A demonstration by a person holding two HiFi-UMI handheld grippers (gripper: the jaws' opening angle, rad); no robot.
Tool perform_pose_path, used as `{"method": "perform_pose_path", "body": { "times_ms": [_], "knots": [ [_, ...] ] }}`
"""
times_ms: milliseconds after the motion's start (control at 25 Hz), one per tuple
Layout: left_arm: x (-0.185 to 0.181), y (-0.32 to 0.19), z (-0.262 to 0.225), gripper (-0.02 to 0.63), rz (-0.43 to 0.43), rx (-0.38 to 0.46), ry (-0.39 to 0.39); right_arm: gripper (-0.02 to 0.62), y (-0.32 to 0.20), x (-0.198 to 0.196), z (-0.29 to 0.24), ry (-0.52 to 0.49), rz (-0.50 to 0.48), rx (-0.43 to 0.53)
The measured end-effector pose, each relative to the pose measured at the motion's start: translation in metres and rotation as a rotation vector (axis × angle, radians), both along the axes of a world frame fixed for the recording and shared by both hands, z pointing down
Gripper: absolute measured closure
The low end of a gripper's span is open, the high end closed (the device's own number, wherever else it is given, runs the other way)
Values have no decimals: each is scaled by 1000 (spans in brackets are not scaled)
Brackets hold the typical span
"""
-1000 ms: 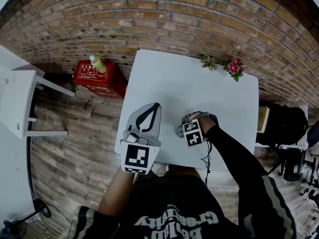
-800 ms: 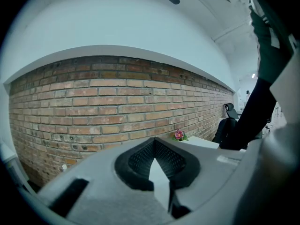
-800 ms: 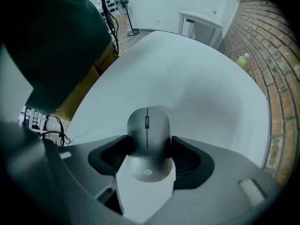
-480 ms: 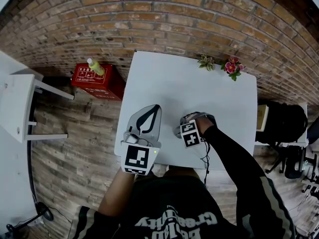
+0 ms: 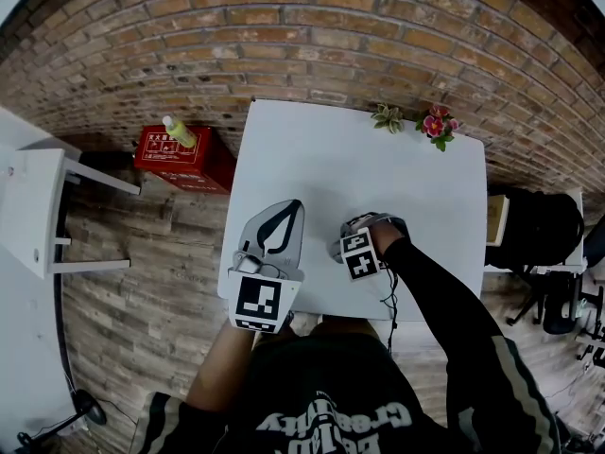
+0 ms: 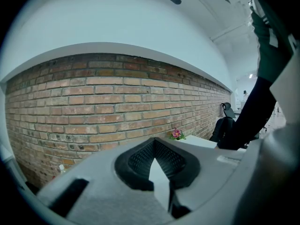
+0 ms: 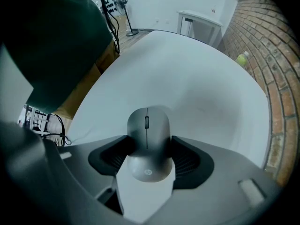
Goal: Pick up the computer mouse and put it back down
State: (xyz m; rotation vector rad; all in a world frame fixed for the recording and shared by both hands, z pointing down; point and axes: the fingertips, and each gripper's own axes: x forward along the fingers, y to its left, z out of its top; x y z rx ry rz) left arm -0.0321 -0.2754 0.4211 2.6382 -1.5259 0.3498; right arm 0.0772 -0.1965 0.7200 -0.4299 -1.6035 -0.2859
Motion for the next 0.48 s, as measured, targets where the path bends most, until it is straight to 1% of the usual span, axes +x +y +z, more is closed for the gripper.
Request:
{"method": "perform_pose_path", "body": {
  "times_ms": [240,480],
  "knots": [
    [-4,-2,0,600,-7,3,-8,291,0,1,-1,6,3,5],
    [-19,-6,-2,600,-41,7,-11,301,0,0,-2,-20,20,4]
  ]
}}
